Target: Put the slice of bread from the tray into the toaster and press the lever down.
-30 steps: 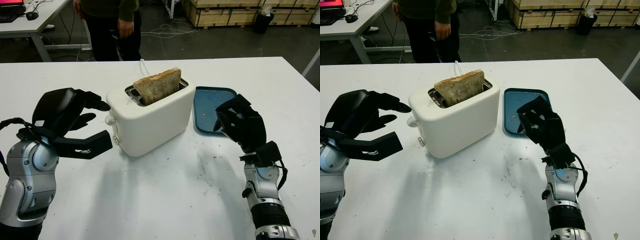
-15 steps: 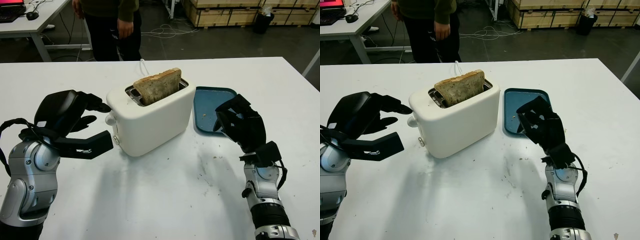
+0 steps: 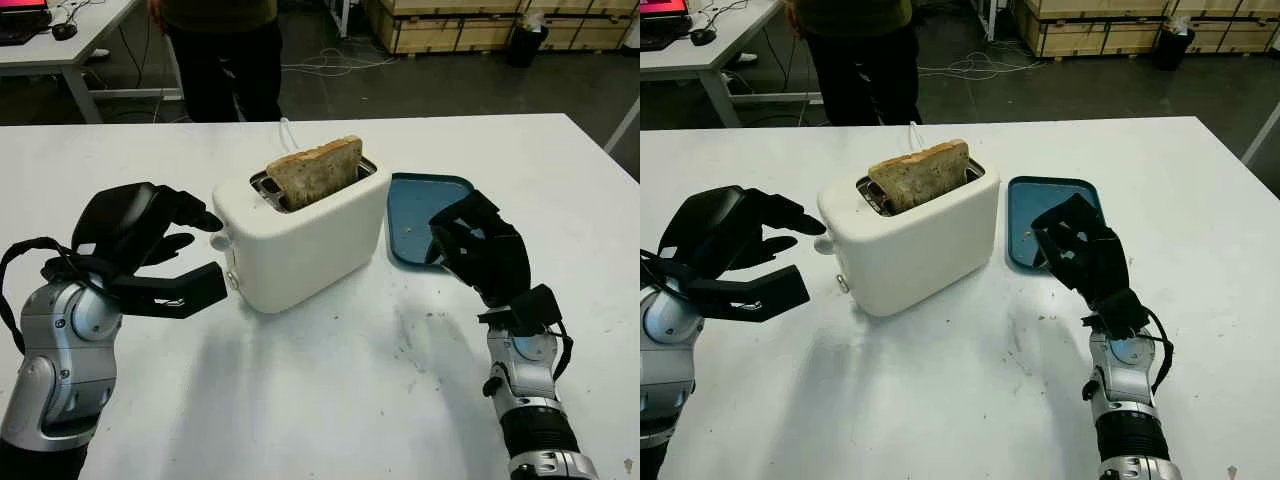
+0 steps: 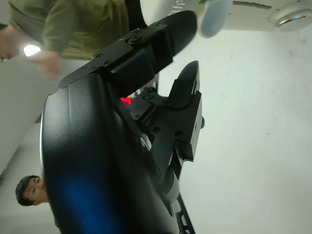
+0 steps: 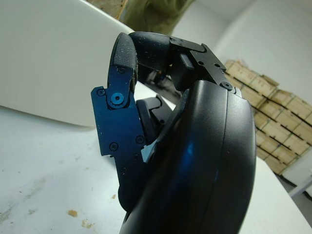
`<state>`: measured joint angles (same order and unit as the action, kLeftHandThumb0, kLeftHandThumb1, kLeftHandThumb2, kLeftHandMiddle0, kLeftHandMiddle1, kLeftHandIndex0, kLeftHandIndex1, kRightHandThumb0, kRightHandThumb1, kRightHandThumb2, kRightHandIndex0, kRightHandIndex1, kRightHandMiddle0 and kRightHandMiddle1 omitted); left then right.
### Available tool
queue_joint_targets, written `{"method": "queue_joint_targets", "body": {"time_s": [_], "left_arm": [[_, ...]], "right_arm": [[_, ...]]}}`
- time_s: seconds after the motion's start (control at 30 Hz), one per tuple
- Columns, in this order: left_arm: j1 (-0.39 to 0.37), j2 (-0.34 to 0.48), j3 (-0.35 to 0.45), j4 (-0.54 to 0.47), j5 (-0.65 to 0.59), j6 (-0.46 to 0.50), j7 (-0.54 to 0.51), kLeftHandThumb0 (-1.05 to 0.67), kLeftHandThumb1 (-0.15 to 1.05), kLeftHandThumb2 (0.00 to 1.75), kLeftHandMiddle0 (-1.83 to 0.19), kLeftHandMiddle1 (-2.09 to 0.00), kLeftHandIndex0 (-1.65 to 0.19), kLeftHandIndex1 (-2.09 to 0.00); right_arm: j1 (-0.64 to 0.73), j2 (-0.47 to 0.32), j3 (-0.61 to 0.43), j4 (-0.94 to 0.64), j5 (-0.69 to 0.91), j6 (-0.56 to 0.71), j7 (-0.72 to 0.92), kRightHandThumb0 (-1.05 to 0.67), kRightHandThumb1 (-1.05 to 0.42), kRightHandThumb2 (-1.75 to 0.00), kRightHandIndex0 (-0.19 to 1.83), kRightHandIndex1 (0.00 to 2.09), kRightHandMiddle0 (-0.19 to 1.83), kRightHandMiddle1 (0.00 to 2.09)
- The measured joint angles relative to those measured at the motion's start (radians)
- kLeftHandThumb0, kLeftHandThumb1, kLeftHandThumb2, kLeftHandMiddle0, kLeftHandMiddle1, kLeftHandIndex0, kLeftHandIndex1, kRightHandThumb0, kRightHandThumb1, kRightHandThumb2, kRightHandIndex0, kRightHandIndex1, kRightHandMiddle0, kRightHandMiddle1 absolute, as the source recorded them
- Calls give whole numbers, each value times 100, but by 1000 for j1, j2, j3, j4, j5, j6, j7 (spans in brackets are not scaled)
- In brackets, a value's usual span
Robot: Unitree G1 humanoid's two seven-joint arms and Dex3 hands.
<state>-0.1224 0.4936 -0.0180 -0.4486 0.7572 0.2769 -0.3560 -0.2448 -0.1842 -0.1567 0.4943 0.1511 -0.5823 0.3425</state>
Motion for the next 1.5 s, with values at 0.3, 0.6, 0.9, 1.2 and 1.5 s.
{"method": "queue_joint_targets", "body": {"time_s": [0.3, 0.6, 0.9, 1.2, 1.5], "left_arm": [[-14, 0, -41, 57, 15, -9, 30, 1, 92, 2, -94, -175, -114, -90], [-18, 1, -86, 94, 54, -2, 24, 1, 92, 1, -93, -175, -106, -107], [-1, -15, -123, 96, 55, 18, 19, 2, 92, 4, -90, -175, -101, -106], [54, -68, -182, 149, 87, 36, 84, 5, 92, 8, -82, -169, -114, -49], [44, -71, -174, 206, 75, 37, 116, 2, 92, 16, -99, -105, -120, -14]], "right_arm": [[0, 1, 0, -1, 0, 0, 0, -42, -92, -35, 81, 175, 50, 175], [1, 2, -2, -1, 0, 0, -2, -42, -92, -34, 80, 175, 50, 175], [1, 2, -2, -4, 0, -1, -1, -41, -92, -34, 80, 175, 49, 175], [7, 2, -2, -4, 0, -1, 0, -41, -92, -34, 80, 175, 50, 175], [7, 2, -2, -4, 3, -1, 10, -41, -92, -35, 81, 175, 50, 175]]}}
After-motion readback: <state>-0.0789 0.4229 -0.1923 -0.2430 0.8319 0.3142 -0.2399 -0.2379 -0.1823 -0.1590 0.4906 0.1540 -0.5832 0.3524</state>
